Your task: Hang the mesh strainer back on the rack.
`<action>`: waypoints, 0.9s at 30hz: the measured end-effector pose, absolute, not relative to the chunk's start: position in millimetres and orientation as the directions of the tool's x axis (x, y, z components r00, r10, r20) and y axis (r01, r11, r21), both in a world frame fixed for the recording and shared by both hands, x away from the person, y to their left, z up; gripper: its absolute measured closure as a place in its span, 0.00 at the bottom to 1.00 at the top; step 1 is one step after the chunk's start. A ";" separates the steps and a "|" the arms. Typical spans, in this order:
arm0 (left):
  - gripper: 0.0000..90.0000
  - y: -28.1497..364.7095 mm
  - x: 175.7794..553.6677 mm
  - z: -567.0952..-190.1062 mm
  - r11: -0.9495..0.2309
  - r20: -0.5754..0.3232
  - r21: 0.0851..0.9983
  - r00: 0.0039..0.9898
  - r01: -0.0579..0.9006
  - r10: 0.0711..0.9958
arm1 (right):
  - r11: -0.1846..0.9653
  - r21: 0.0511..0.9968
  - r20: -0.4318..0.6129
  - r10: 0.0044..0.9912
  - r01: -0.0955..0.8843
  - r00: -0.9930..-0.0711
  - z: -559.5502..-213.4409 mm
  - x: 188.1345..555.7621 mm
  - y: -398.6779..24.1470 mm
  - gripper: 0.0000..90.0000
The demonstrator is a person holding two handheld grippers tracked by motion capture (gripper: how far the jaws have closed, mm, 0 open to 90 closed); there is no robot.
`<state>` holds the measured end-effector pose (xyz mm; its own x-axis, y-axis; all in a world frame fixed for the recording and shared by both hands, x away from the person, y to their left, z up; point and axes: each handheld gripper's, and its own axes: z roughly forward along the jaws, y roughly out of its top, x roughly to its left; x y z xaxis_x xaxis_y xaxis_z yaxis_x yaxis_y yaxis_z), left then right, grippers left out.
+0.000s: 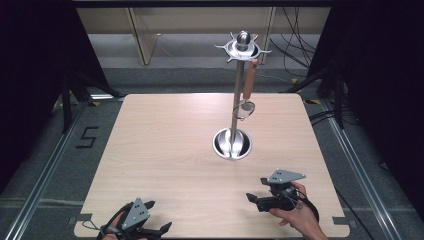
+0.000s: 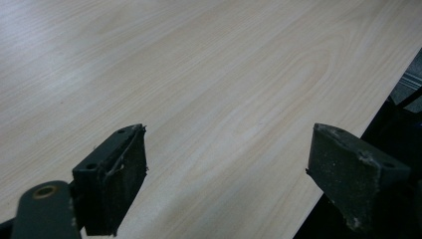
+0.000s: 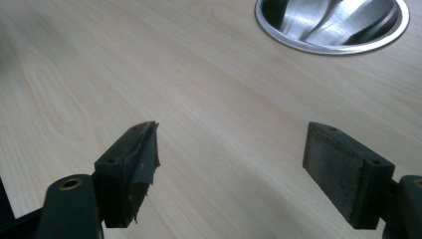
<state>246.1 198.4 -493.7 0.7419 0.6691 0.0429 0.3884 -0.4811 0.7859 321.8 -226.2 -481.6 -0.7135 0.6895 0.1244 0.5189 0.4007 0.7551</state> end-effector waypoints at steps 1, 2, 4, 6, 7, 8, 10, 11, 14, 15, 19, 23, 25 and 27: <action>0.17 198.6 246.2 -493.5 -0.484 0.046 0.785 0.743 0.386 0.668 | 0.379 0.744 0.155 0.703 0.551 -0.694 -481.2 317.7 -224.5 0.26; 0.17 198.3 246.0 -493.7 -0.480 0.042 0.787 0.741 0.389 0.670 | 0.406 0.753 0.121 0.688 0.517 -0.716 -482.1 319.6 -226.7 0.26; 0.17 198.4 246.0 -493.7 -0.480 0.042 0.786 0.741 0.390 0.670 | 0.394 0.754 0.129 0.696 0.526 -0.706 -483.0 317.0 -226.4 0.25; 0.17 198.0 246.1 -494.4 -0.472 0.038 0.793 0.740 0.386 0.671 | 0.403 0.752 0.124 0.691 0.522 -0.712 -482.9 315.3 -228.0 0.25; 0.17 198.4 245.8 -493.7 -0.479 0.039 0.786 0.741 0.392 0.671 | 0.402 0.751 0.121 0.696 0.524 -0.707 -483.0 314.2 -228.4 0.25; 0.17 198.2 245.8 -493.8 -0.477 0.038 0.787 0.740 0.392 0.671 | 0.396 0.757 0.125 0.694 0.520 -0.709 -483.5 313.0 -228.8 0.25; 0.17 198.2 246.0 -493.8 -0.477 0.040 0.788 0.741 0.389 0.670 | 0.402 0.750 0.136 0.683 0.526 -0.717 -483.4 311.9 -230.2 0.25; 0.17 198.5 246.2 -493.7 -0.481 0.044 0.787 0.742 0.386 0.668 | 0.402 0.754 0.125 0.689 0.520 -0.714 -483.9 310.8 -230.4 0.25; 0.17 197.2 246.4 -495.0 -0.460 0.030 0.800 0.740 0.385 0.672 | 0.382 0.743 0.149 0.706 0.550 -0.692 -484.7 305.5 -229.7 0.25; 0.17 195.6 244.0 -495.9 -0.430 -0.008 0.798 0.722 0.421 0.692 | 0.404 0.750 0.113 0.702 0.524 -0.703 -485.3 306.9 -231.5 0.25; 0.17 195.6 244.1 -495.7 -0.433 -0.006 0.797 0.723 0.420 0.691 | 0.409 0.752 0.110 0.694 0.516 -0.711 -486.4 305.6 -232.1 0.25; 0.17 198.0 246.9 -494.4 -0.475 0.041 0.793 0.745 0.381 0.666 | 0.402 0.751 0.120 0.697 0.523 -0.707 -487.0 303.9 -231.7 0.25; 0.17 198.2 246.9 -494.3 -0.478 0.043 0.792 0.747 0.379 0.664 | 0.401 0.754 0.115 0.698 0.520 -0.706 -487.0 303.5 -231.8 0.25; 0.17 196.8 244.4 -494.6 -0.457 0.005 0.783 0.730 0.422 0.683 | 0.404 0.753 0.114 0.697 0.519 -0.708 -487.4 303.5 -231.9 0.25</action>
<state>244.4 196.8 -494.6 0.7301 0.6834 0.0053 0.4216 -0.4565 0.7835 303.5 -231.9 -487.4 -0.7080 0.6971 0.1135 0.5187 0.4041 0.7535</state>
